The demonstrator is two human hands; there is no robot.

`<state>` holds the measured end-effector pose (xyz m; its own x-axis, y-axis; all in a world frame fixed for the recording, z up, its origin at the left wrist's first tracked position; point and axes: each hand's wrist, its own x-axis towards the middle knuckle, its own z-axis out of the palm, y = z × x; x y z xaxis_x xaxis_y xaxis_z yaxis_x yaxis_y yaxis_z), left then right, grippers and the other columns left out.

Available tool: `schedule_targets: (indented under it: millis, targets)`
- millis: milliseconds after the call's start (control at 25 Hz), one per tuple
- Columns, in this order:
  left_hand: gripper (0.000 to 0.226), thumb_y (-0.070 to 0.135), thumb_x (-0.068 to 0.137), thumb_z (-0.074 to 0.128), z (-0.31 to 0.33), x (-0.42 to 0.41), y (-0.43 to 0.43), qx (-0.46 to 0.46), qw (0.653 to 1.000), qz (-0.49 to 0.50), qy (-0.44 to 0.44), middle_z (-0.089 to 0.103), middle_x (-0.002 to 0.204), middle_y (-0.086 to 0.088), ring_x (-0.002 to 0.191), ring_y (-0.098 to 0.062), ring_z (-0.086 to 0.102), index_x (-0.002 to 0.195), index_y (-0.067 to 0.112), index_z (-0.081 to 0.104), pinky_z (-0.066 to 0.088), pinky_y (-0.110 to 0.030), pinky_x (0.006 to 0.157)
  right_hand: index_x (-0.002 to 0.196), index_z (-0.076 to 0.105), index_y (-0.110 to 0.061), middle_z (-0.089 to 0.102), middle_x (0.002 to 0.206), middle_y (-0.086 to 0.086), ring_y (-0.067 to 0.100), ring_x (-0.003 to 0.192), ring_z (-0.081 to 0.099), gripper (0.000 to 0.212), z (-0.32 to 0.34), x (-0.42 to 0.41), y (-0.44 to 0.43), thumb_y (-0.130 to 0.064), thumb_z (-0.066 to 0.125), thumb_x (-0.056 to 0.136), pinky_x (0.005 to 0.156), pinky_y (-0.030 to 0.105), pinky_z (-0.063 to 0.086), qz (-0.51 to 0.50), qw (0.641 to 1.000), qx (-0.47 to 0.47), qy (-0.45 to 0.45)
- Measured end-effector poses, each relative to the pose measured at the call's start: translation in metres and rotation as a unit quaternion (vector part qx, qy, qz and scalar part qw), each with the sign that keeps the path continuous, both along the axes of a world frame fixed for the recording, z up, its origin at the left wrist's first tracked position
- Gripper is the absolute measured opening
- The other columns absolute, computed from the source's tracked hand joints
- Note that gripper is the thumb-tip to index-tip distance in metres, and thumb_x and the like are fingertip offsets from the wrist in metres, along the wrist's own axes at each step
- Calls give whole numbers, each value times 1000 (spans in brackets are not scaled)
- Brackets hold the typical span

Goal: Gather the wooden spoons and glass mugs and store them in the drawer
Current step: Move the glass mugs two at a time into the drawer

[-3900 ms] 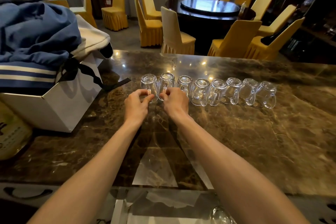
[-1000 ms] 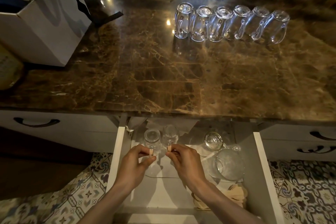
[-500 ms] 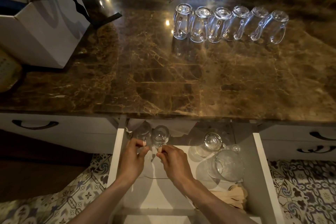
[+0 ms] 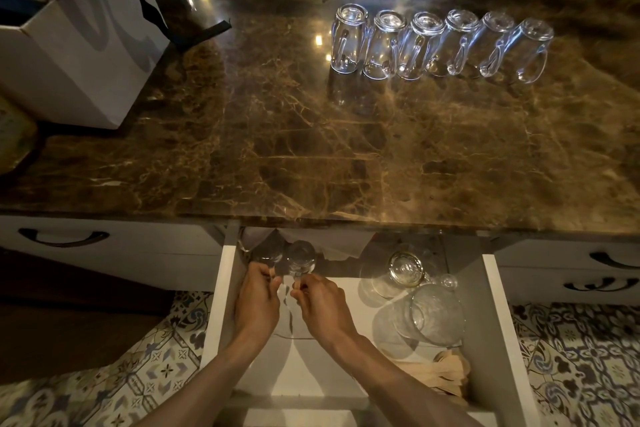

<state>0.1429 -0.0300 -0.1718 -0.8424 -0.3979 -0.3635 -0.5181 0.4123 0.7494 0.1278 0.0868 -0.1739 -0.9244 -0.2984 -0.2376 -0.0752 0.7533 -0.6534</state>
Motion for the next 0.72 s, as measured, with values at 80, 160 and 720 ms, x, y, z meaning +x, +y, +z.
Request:
schedule_targets:
  millis: [80,160,720]
  targets:
    - [2,16,95,49,-3,1,1,6,1000,1,-5,62,90,-4,83,-20,59,96,17,46,48,-38,70,98,62,-11,65,104,7,22,93,59,16,1,0,-1,-20,50,95,76,27,42,-2,1000,-4,-5]
    - [3,16,95,48,-3,0,1,12,1000,0,-8,61,89,-2,83,-20,60,96,18,45,47,-37,69,97,63,-11,65,104,8,22,93,59,15,2,-1,-2,-21,51,94,76,26,42,-5,1000,-6,-7]
    - [49,23,88,63,33,-3,-11,217,968,-17,-124,50,129,2,121,-23,50,132,23,42,42,-38,100,117,63,-15,64,121,5,23,108,60,35,35,-28,10,-31,61,86,90,32,49,63,974,56,-208]
